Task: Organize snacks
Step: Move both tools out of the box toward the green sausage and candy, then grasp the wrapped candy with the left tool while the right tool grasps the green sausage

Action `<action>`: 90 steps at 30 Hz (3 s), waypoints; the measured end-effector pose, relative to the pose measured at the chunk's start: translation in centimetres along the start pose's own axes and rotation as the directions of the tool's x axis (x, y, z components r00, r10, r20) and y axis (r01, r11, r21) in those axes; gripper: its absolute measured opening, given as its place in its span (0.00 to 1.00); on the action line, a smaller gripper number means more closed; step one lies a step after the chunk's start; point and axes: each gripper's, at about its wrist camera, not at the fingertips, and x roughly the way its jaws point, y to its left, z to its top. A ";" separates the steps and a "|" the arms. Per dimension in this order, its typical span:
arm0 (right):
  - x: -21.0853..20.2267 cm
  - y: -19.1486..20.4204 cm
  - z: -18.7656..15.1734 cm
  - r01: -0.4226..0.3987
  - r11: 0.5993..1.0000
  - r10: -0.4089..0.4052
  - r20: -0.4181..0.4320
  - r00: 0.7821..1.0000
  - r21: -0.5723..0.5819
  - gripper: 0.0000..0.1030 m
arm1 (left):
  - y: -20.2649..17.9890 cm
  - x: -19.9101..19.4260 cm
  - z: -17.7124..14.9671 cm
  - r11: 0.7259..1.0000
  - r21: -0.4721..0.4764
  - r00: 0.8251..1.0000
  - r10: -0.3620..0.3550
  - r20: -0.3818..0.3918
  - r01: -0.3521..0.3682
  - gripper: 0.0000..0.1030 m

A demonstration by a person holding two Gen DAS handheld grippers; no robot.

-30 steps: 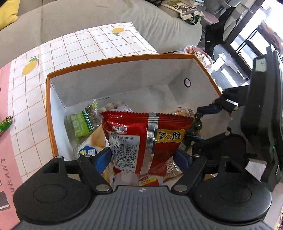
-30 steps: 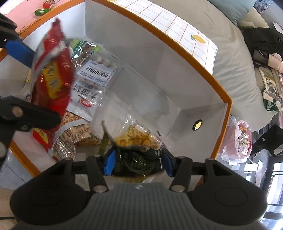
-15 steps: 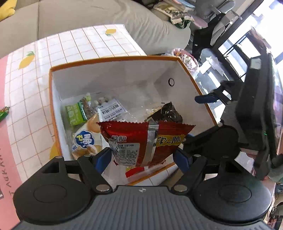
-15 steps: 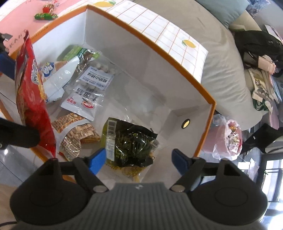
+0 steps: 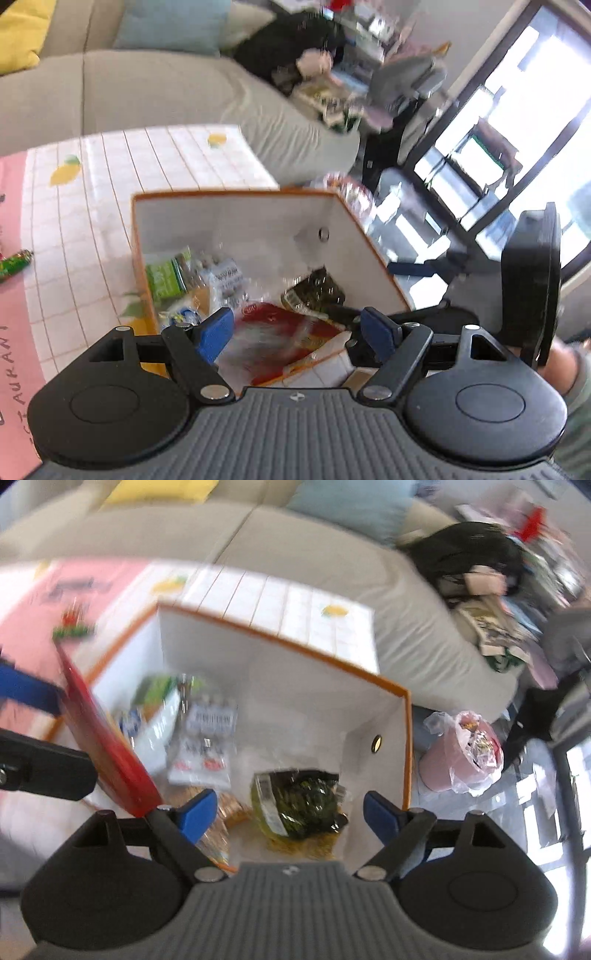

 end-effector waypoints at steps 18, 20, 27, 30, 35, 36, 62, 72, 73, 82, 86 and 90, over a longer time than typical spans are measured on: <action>-3.5 7.6 -1.4 -0.145 0.920 0.066 0.220 0.973 0.365 0.82 | 6.3 -6.8 -3.6 0.964 -0.028 0.954 0.265 0.140 -0.263 0.89; -3.9 9.3 -1.3 -0.146 0.926 0.059 0.248 0.967 0.349 0.82 | 7.2 -7.7 -4.2 0.951 -0.034 0.939 0.309 0.153 -0.308 0.89; -4.6 14.8 -0.3 -0.209 0.952 0.124 0.342 0.932 0.226 0.80 | 10.2 -10.1 -6.6 0.906 -0.060 0.889 0.423 0.176 -0.419 0.89; -4.1 16.6 0.2 -0.220 0.959 0.148 0.347 0.926 0.178 0.80 | 11.7 -10.8 -7.4 0.895 -0.103 0.877 0.446 0.179 -0.434 0.89; -3.2 18.3 1.2 -0.237 0.962 0.178 0.352 0.919 0.133 0.80 | 14.4 -11.6 -7.9 0.877 -0.163 0.862 0.476 0.173 -0.452 0.89; -2.9 18.7 1.5 -0.239 0.963 0.183 0.351 0.918 0.123 0.80 | 14.8 -11.6 -7.9 0.874 -0.171 0.860 0.482 0.171 -0.455 0.89; 6.2 24.2 10.2 -0.249 0.968 0.248 0.189 0.950 -0.017 0.73 | 24.2 -7.6 -3.9 0.866 0.013 0.863 0.496 0.094 -0.500 0.84; 10.7 28.5 15.3 -0.301 0.896 0.337 0.058 0.940 -0.328 0.67 | 27.2 -5.2 -2.4 0.865 0.045 0.866 0.499 0.031 -0.500 0.83; 11.2 29.0 15.7 -0.296 0.878 0.339 0.050 0.940 -0.377 0.67 | 27.4 -5.1 -2.4 0.867 0.040 0.867 0.497 0.029 -0.498 0.83; 15.4 30.8 18.1 -0.342 0.758 0.382 -0.046 0.923 -0.555 0.66 | 28.6 -4.5 -2.3 0.873 -0.003 0.873 0.488 0.007 -0.488 0.83; 16.3 31.0 18.3 -0.379 0.751 0.401 -0.081 0.912 -0.541 0.58 | 29.2 -4.5 -2.3 0.871 -0.021 0.871 0.491 0.003 -0.490 0.83; 15.9 30.9 17.8 -0.397 0.757 0.414 -0.088 0.906 -0.519 0.46 | 29.5 -4.6 -2.5 0.872 -0.034 0.872 0.489 0.000 -0.489 0.83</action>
